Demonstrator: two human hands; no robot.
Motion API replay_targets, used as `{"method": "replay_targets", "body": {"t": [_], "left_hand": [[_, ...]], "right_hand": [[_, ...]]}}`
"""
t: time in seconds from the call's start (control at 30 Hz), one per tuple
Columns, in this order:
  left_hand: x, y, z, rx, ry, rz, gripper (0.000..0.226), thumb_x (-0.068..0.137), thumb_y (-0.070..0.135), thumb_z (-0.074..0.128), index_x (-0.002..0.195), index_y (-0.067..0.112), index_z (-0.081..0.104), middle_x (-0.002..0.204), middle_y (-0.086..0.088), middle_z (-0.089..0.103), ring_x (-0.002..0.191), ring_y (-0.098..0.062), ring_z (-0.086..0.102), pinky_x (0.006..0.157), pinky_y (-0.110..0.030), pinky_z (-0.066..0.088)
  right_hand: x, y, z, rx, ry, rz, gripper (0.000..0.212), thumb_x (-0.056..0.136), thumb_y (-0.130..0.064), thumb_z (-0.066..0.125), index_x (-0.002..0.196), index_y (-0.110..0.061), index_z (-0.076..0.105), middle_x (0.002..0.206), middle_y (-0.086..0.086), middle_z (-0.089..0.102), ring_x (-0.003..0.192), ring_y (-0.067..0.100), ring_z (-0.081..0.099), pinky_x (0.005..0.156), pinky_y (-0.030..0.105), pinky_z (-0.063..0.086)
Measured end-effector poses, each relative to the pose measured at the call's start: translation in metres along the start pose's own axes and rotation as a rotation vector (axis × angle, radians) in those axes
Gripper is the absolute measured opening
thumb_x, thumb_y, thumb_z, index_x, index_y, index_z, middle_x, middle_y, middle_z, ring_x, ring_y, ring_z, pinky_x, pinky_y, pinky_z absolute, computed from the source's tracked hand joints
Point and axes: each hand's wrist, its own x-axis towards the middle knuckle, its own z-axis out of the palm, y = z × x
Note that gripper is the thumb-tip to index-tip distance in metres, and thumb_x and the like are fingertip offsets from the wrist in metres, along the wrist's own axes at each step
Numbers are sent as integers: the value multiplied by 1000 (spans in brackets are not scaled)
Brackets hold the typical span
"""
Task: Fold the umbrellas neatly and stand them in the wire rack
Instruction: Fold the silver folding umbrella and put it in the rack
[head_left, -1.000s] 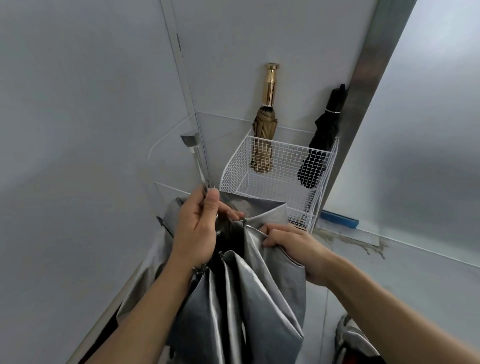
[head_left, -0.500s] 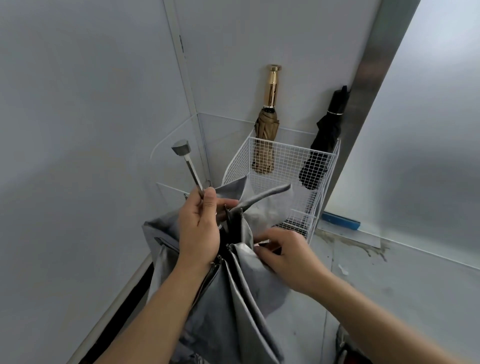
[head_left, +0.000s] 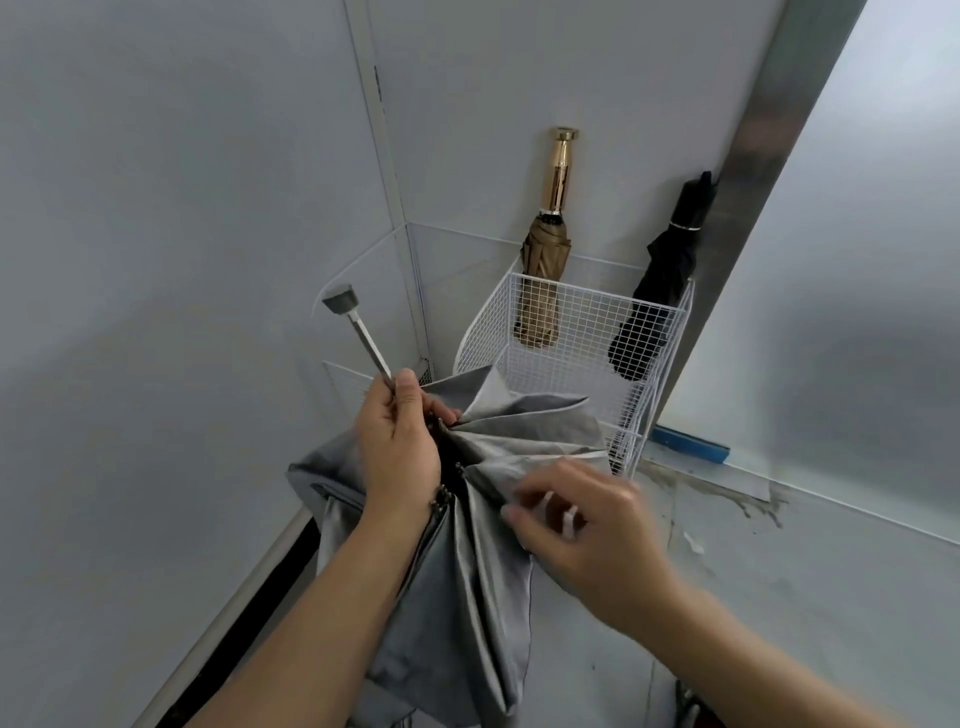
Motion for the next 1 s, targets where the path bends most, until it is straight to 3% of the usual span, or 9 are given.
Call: {"method": "replay_targets", "body": {"t": [0.1,0.23,0.47,0.6,0.7,0.77,0.83,0.9,1.0], "left_hand": [[-4,1,2,21,-12,10,34,107,23,37,75,13,46,52,1,60,60,-18,66,68,-29,53],[-12,7,6,33,-42,-7,34,106,24,38,76,13,48,55,2,64,64,-21,66,68,-30,54],[-31,18,12,33,-224,17,41,104,35,40,68,33,58,70,-7,72,72,-33,64,79,-48,52],[-32,21,12,14,-329,25,36,102,30,40,76,10,53,63,-6,67,73,-27,69,84,-41,52],[-28,17,12,15,-350,34,36,103,29,40,74,10,50,55,0,57,69,-27,66,77,-32,51],[-23,12,11,35,-246,-4,36,105,24,39,73,12,48,53,2,54,66,-30,62,73,-35,52],[-15,7,9,64,-104,-22,36,106,23,39,72,14,47,50,5,53,63,-29,57,72,-43,50],[-7,4,5,102,18,-6,37,106,26,39,71,19,47,49,7,54,61,-24,56,70,-42,48],[-2,3,3,121,114,31,36,106,27,39,72,20,47,52,6,53,58,-16,54,67,-33,46]], "right_hand": [[-3,7,11,-83,-138,146,43,81,-50,68,121,-45,52,78,-22,63,69,5,61,67,33,55],[9,14,11,-97,-129,281,59,80,-51,74,131,-47,45,70,-17,64,64,1,60,68,27,54],[20,24,10,44,-110,445,45,72,-46,82,108,-41,55,67,-9,68,64,7,64,74,40,56],[20,23,14,136,-69,512,42,68,-35,88,96,-26,57,65,-3,71,61,11,67,66,31,55],[21,21,14,299,-109,567,41,70,-21,89,95,-18,57,68,3,73,60,14,69,60,30,55],[25,20,10,373,-73,588,36,72,-19,87,97,-21,61,74,4,74,69,18,72,65,35,56],[28,15,1,383,89,506,21,78,-21,82,93,-21,66,77,3,73,73,24,71,62,33,53],[28,0,-13,343,253,273,8,85,-22,74,84,-16,69,73,-3,68,67,19,65,58,30,51],[14,-23,-27,196,192,-116,22,87,-32,69,81,-11,70,75,-10,66,62,6,58,54,20,46]]}}
